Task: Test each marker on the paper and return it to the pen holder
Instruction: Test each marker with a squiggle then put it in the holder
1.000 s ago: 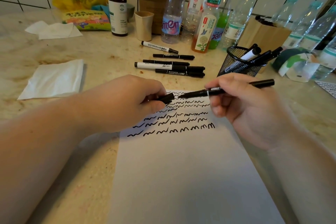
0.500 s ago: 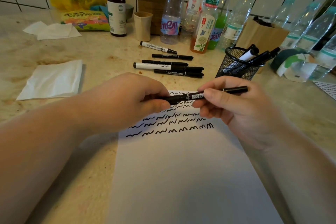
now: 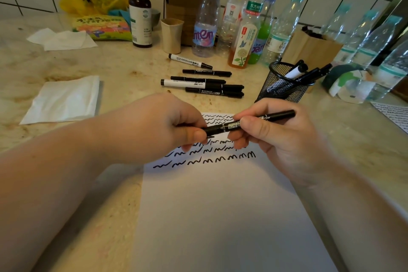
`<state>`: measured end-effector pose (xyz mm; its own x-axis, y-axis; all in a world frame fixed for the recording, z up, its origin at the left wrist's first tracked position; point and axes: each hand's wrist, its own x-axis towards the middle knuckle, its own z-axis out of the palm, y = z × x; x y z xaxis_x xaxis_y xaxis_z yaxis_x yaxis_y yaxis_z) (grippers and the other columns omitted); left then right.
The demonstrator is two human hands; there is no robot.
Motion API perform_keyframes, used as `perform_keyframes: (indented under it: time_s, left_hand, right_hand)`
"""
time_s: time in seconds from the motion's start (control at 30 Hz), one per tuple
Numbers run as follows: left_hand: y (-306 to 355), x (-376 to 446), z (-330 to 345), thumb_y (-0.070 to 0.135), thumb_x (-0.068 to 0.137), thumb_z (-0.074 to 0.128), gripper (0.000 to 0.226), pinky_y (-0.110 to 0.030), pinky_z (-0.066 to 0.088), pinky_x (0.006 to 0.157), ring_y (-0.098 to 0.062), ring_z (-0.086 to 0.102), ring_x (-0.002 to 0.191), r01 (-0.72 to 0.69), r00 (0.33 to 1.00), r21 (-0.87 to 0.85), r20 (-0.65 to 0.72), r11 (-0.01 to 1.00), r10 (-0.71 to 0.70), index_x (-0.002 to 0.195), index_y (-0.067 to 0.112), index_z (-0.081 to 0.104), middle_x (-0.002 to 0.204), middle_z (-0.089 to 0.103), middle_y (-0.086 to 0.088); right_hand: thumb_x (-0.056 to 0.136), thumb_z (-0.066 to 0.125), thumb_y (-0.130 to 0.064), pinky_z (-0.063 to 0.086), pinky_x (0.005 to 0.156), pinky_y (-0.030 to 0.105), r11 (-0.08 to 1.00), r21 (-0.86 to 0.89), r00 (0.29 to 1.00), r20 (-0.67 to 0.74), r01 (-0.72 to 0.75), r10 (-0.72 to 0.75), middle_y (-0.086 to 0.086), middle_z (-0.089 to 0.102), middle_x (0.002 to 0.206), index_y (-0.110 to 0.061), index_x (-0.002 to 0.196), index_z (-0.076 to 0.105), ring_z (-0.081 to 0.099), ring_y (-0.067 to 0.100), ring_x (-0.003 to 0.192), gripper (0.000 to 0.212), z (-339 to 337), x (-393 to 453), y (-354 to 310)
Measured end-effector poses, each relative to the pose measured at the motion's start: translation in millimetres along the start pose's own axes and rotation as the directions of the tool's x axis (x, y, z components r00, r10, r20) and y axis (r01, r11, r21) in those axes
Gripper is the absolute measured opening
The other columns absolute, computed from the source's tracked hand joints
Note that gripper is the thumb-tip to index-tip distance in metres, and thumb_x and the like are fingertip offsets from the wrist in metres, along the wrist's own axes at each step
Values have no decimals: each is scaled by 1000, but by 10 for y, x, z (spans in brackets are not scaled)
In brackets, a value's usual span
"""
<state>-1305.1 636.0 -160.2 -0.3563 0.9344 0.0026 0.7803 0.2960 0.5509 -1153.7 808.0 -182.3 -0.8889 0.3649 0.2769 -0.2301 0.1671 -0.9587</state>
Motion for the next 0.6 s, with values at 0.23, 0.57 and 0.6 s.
perform_keyframes:
  time_s: [0.23, 0.57, 0.6]
  left_hand:
    - [-134, 65, 44, 50, 91, 54, 10, -19, 47, 64, -2, 61, 73, 50, 997, 67, -63, 997, -45, 100, 46, 57, 79, 67, 14]
    - [-199, 0, 41, 48, 95, 50, 22, -29, 56, 71, -4, 63, 73, 30, 995, 121, -102, 992, -17, 109, 39, 64, 82, 69, 13]
    - [-209, 2, 41, 49, 95, 50, 22, -31, 56, 71, -5, 64, 73, 31, 994, 122, -104, 992, -18, 108, 39, 64, 81, 69, 13]
  right_hand:
    - [85, 70, -30, 52, 62, 25, 977, -206, 981, -172, 47, -84, 7, 72, 72, -13, 89, 72, 65, 20, 63, 17, 21, 24, -92]
    - [98, 57, -37, 52, 64, 33, 839, -534, 710, -632, -107, -312, -7, 70, 73, -29, 90, 66, 61, 11, 50, 14, -494, 233, -584]
    - [98, 55, -40, 49, 61, 30, 795, -581, 715, -630, -174, -304, -7, 70, 73, -28, 91, 67, 61, 8, 47, 18, -539, 280, -605]
